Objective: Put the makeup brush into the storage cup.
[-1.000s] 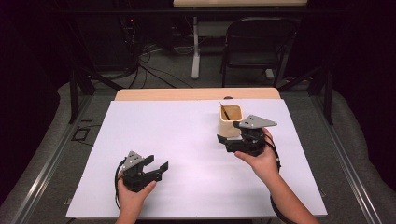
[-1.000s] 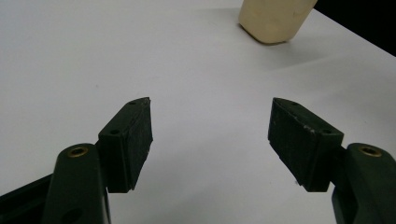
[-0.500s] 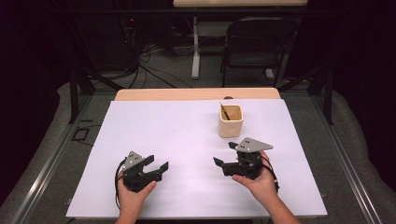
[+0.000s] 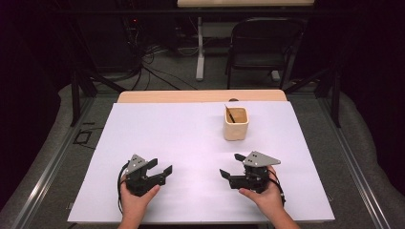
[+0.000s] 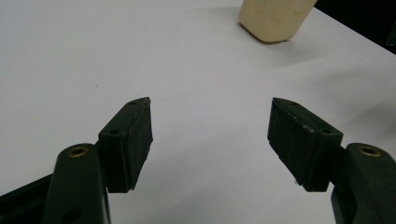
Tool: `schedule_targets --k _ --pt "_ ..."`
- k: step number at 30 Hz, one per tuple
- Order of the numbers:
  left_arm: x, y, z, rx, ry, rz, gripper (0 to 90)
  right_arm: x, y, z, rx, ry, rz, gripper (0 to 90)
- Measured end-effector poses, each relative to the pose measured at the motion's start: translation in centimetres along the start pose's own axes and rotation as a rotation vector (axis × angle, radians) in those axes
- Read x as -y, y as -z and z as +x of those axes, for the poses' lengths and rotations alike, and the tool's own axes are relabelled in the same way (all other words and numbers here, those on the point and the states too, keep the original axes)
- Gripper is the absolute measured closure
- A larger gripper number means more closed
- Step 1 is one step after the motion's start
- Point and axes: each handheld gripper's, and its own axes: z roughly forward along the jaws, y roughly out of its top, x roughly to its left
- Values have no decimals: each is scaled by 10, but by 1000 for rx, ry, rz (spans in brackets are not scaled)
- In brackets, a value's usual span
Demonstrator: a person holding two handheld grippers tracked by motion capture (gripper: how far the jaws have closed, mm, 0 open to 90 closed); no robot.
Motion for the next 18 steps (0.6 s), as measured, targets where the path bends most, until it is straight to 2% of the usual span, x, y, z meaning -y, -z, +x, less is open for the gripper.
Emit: schedule_targets --k 7,18 --pt "1 -2 -1 1 -5 9 311 9 -2 -6 8 -21 -23 218" --pt "0 -2 0 5 -1 6 311 16 -7 -7 11 -28 -2 219"
